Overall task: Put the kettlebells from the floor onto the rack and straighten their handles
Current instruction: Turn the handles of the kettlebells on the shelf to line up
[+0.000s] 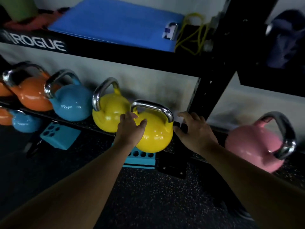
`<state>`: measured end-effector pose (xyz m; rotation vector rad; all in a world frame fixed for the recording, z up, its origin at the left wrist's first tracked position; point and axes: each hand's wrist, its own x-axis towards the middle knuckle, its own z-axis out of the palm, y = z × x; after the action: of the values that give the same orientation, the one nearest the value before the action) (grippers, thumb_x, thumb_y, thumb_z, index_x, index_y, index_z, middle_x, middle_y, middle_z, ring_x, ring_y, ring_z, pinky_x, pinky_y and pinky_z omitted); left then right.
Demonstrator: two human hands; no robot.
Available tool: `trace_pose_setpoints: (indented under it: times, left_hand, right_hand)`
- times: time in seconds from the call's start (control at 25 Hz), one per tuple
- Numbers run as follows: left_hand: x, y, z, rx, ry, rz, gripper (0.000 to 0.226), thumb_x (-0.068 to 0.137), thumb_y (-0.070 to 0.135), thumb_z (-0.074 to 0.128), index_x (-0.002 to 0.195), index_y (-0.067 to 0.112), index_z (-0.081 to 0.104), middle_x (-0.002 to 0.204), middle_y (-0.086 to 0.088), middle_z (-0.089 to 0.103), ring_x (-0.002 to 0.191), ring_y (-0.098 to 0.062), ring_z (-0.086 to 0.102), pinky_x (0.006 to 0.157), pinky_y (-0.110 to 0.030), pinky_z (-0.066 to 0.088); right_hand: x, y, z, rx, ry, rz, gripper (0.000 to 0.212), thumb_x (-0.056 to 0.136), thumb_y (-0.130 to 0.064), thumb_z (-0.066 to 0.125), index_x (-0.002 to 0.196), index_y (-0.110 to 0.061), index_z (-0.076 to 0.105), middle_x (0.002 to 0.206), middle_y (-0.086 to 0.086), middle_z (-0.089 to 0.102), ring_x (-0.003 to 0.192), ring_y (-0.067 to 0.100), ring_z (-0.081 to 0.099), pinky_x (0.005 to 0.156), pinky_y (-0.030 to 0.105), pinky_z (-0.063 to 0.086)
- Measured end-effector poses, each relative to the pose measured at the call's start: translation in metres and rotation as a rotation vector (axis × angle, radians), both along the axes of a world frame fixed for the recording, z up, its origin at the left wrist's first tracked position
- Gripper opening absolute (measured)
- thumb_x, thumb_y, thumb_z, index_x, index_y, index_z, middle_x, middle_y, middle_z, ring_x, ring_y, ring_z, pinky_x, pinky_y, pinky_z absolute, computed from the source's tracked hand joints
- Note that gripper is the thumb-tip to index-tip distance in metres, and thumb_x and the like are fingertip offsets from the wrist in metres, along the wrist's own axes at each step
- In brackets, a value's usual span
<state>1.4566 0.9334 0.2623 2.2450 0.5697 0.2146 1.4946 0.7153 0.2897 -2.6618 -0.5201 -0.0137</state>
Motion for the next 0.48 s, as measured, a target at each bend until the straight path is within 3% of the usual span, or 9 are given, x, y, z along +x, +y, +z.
trace_pose_setpoints:
  times: [0.16, 0.32, 0.48]
  left_hand:
    - [0.030, 0.010, 0.002, -0.112, 0.023, 0.084, 0.076, 0.087, 0.061, 0.058, 0.145, 0.018, 0.033, 0.146, -0.013, 0.034, 0.123, -0.045, 0.046, 0.097, -0.053, 0.044]
    - [0.064, 0.006, -0.005, -0.292, 0.037, 0.108, 0.089, 0.087, 0.065, 0.054, 0.154, 0.018, 0.019, 0.155, -0.018, 0.025, 0.132, -0.045, 0.042, 0.105, -0.050, 0.040]
    - [0.070, -0.007, -0.023, -0.388, -0.042, 0.114, 0.090, 0.086, 0.068, 0.052, 0.155, 0.027, 0.010, 0.156, -0.017, 0.017, 0.130, -0.043, 0.043, 0.100, -0.051, 0.045]
  right_hand:
    - [0.027, 0.043, -0.007, 0.031, 0.044, -0.012, 0.055, 0.090, -0.053, 0.053, 0.137, -0.027, 0.044, 0.131, 0.012, 0.050, 0.122, 0.036, 0.043, 0.099, 0.047, 0.042]
    - [0.059, 0.076, -0.023, 0.058, 0.146, -0.022, 0.056, 0.094, -0.058, 0.041, 0.139, -0.025, 0.043, 0.133, 0.015, 0.049, 0.125, 0.038, 0.042, 0.103, 0.049, 0.040]
    - [0.069, 0.087, -0.039, 0.264, 0.221, -0.021, 0.043, 0.094, -0.058, 0.041, 0.114, -0.021, 0.050, 0.113, 0.013, 0.060, 0.111, 0.034, 0.055, 0.089, 0.042, 0.046]
